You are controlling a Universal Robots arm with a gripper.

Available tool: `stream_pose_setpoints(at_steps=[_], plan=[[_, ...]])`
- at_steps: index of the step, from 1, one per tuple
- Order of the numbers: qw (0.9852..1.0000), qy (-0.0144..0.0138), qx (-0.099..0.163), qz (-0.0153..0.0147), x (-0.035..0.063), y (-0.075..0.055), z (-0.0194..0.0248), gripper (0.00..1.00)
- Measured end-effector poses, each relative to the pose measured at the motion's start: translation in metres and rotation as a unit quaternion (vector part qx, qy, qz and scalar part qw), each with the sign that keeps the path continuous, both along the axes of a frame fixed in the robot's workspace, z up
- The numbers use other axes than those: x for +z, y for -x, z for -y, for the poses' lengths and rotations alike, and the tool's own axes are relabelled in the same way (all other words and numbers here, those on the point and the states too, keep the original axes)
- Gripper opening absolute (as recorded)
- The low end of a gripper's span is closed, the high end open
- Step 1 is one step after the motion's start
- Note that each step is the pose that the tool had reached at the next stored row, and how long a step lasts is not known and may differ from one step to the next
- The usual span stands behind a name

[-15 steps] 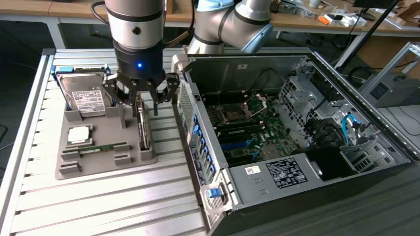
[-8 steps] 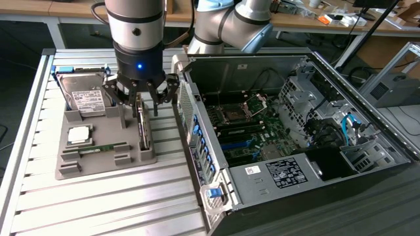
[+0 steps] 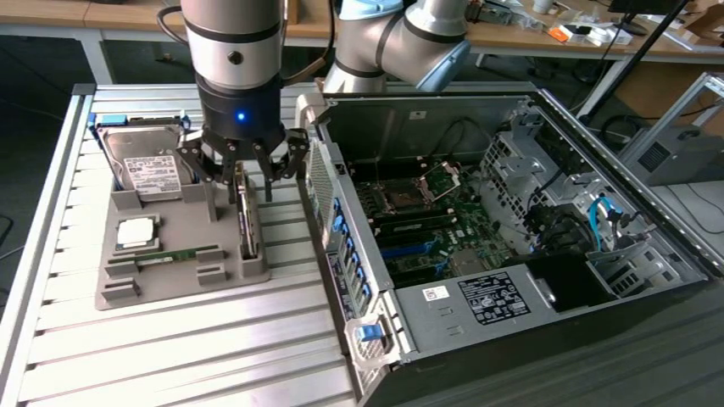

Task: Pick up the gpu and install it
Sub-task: 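Pick up the gpu and move the gpu toward the slot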

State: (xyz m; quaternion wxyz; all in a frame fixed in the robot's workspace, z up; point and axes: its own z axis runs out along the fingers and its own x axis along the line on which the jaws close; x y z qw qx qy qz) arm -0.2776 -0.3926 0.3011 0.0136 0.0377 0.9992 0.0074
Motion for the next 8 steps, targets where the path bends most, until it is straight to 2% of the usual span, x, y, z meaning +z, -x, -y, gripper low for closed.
stream_pose_setpoints(at_steps=[3,8], plan=[[1.0,0.0,0.0,0.0,-0.0043,0.0,0.0,0.48],[1.0,0.0,0.0,0.0,-0.0049,0.0,0.0,0.48]])
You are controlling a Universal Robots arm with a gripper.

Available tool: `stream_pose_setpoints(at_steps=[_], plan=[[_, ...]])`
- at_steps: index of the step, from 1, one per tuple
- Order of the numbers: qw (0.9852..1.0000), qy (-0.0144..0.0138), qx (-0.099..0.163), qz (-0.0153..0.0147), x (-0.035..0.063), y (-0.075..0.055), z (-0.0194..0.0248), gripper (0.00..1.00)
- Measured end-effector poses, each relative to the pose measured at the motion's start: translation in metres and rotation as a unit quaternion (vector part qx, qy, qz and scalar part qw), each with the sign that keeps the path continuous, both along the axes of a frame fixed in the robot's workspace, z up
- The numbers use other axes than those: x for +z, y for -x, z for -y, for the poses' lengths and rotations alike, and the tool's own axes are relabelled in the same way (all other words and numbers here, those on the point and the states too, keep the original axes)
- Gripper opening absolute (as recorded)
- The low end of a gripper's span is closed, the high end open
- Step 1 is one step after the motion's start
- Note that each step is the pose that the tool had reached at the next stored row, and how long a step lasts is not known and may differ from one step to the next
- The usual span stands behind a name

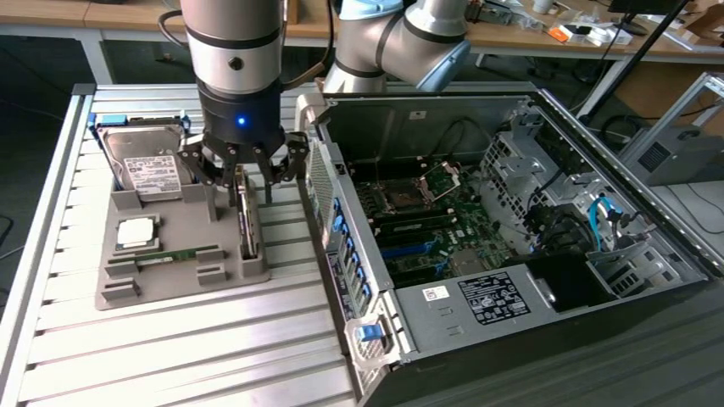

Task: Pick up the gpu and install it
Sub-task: 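Pick up the gpu and move the gpu toward the slot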

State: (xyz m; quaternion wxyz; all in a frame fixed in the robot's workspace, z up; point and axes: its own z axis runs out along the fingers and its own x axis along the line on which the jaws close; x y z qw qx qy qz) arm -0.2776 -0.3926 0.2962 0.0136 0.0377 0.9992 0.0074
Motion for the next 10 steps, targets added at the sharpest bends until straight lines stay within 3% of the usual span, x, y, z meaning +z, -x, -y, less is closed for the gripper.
stream_pose_setpoints(at_steps=[10], plan=[[1.0,0.0,0.0,0.0,-0.0023,0.0,0.0,0.48]])
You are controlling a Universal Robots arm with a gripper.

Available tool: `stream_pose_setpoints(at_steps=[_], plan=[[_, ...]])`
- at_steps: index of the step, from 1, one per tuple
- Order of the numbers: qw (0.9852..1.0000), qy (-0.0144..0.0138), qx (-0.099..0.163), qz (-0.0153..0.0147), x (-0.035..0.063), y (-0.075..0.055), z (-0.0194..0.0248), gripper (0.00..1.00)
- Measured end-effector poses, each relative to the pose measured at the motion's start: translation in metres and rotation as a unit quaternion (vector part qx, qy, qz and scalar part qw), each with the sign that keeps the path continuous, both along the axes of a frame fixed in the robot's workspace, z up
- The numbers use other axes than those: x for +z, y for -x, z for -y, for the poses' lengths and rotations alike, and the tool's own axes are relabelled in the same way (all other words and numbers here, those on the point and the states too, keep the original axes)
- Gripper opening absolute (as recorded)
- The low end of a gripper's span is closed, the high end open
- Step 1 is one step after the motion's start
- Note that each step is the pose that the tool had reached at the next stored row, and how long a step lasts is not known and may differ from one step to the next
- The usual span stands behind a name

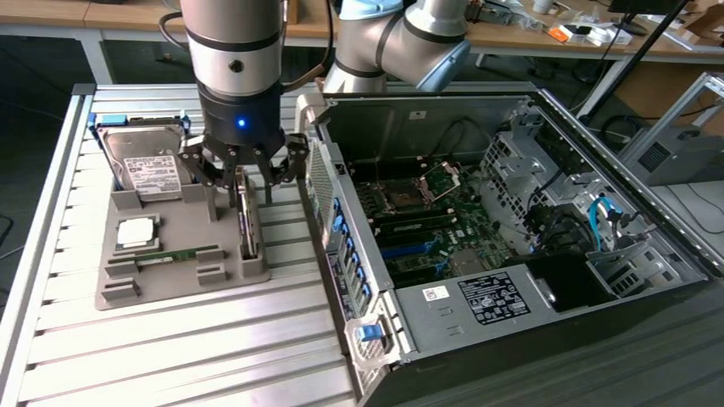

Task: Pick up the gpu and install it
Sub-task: 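Pick up the gpu and move the gpu toward the slot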

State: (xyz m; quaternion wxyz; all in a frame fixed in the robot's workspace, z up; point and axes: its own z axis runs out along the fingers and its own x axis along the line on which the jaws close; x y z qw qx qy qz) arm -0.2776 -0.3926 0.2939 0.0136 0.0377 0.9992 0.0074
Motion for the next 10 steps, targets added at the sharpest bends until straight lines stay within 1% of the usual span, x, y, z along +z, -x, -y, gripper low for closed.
stream_pose_setpoints(at_steps=[10], plan=[[1.0,0.0,0.0,0.0,-0.0025,0.0002,0.0,0.48]])
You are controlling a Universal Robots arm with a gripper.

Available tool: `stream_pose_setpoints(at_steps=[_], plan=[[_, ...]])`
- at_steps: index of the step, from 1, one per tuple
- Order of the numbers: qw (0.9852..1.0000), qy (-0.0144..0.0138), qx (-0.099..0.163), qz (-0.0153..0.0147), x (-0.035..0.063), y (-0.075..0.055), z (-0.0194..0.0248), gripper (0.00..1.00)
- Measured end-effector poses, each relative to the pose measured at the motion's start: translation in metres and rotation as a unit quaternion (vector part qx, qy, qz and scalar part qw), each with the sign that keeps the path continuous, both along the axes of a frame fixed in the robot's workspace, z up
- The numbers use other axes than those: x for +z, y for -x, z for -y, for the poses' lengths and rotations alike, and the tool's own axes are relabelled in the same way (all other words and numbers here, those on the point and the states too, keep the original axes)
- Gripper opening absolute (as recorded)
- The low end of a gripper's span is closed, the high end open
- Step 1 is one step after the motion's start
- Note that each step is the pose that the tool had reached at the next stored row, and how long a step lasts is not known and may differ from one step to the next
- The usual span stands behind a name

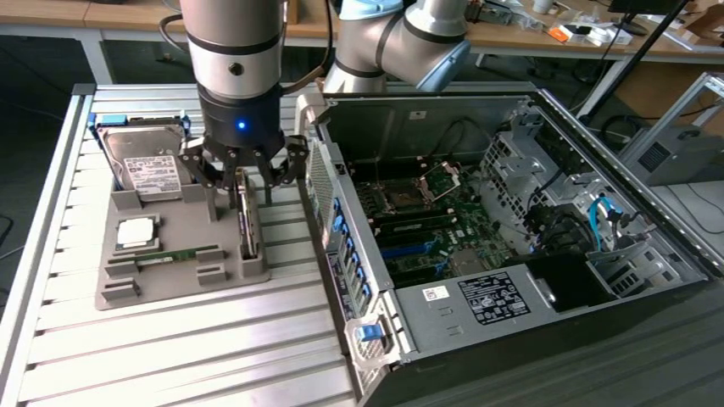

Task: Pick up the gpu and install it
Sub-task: 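Pick up the gpu and move the gpu toward the slot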

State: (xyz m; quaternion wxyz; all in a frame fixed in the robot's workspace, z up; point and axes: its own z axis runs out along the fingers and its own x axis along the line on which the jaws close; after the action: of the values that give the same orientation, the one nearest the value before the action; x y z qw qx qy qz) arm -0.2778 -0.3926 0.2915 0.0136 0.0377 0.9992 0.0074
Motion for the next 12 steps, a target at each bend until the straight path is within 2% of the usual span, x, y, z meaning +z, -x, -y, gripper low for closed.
stream_pose_setpoints(at_steps=[9,12], plan=[[1.0,0.0,0.0,0.0,-0.0019,0.0018,-0.0004,0.48],[1.0,0.0,0.0,0.0,-0.0029,0.0026,-0.004,0.48]])
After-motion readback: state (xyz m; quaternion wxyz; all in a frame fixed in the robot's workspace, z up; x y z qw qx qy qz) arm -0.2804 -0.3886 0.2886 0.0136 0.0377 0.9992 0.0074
